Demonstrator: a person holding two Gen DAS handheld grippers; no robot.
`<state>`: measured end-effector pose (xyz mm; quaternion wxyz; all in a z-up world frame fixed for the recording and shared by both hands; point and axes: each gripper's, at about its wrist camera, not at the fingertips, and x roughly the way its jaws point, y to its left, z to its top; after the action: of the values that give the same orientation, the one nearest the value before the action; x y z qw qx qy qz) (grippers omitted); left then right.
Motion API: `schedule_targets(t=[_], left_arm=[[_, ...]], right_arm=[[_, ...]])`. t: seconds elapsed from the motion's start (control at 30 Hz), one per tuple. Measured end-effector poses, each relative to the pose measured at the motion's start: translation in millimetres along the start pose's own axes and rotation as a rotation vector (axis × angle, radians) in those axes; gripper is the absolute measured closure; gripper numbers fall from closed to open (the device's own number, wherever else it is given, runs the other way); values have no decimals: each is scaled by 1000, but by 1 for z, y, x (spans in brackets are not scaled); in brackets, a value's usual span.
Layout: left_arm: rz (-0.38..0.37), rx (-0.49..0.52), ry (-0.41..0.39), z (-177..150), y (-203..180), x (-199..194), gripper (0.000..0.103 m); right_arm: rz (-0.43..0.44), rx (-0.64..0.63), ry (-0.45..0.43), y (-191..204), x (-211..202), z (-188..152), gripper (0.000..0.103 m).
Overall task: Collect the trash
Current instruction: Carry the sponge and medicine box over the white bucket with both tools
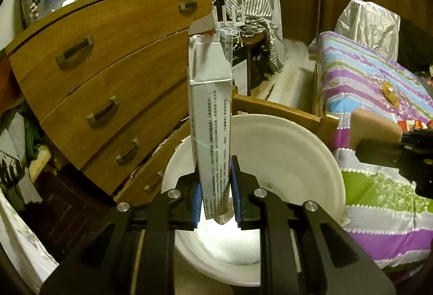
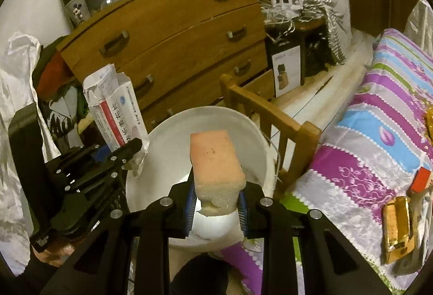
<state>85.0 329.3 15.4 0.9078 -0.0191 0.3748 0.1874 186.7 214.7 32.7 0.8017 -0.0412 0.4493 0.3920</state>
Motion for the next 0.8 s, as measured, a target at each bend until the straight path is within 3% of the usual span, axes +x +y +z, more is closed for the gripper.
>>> schedule_targets(t=[0.8], left_arm=[[-40, -2, 12, -2, 3, 12, 86]], right_arm=[[14, -18, 25, -2, 11, -1, 75]])
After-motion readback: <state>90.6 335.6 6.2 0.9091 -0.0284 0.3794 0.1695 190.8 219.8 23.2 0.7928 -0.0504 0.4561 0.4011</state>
